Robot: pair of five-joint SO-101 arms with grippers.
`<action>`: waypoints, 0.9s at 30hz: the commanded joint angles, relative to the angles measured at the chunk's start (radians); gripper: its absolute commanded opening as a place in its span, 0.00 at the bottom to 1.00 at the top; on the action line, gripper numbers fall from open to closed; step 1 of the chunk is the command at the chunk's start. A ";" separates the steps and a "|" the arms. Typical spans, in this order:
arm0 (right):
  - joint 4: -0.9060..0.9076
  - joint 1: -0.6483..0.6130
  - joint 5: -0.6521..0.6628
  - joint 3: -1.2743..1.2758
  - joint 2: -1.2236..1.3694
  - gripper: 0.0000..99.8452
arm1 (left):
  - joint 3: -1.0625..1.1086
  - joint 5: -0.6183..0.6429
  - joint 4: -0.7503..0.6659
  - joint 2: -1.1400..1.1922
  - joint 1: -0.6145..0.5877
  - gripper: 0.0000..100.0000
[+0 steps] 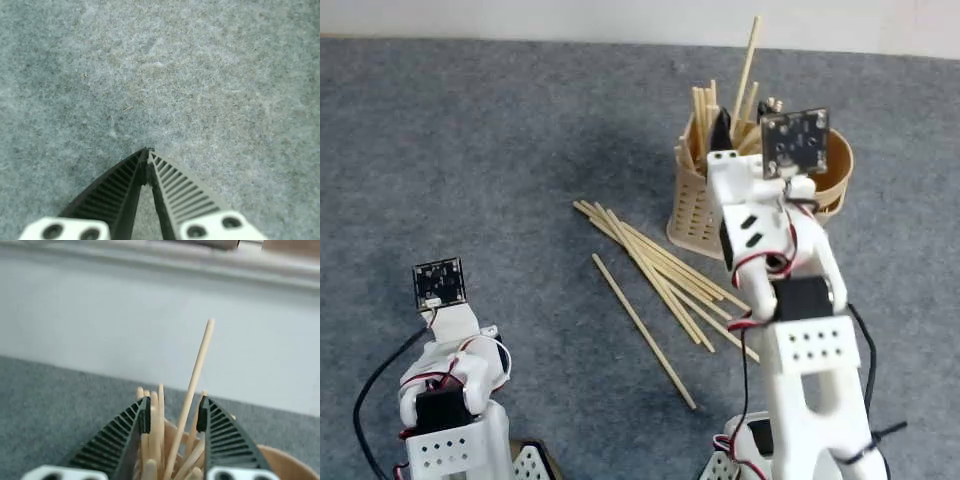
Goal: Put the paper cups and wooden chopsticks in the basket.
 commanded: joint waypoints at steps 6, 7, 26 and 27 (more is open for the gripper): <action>0.005 -0.079 0.000 -0.041 -0.168 0.16 | 0.019 0.000 0.006 -0.012 0.024 0.01; 0.005 -0.087 -0.003 -0.042 -0.180 0.16 | 0.019 0.000 0.006 -0.012 0.024 0.01; 0.437 -0.470 0.000 -0.038 -0.217 0.08 | 0.019 0.000 0.006 -0.012 0.024 0.01; 0.453 -0.484 0.002 -0.036 -0.211 0.08 | 0.019 0.000 0.006 -0.012 0.024 0.01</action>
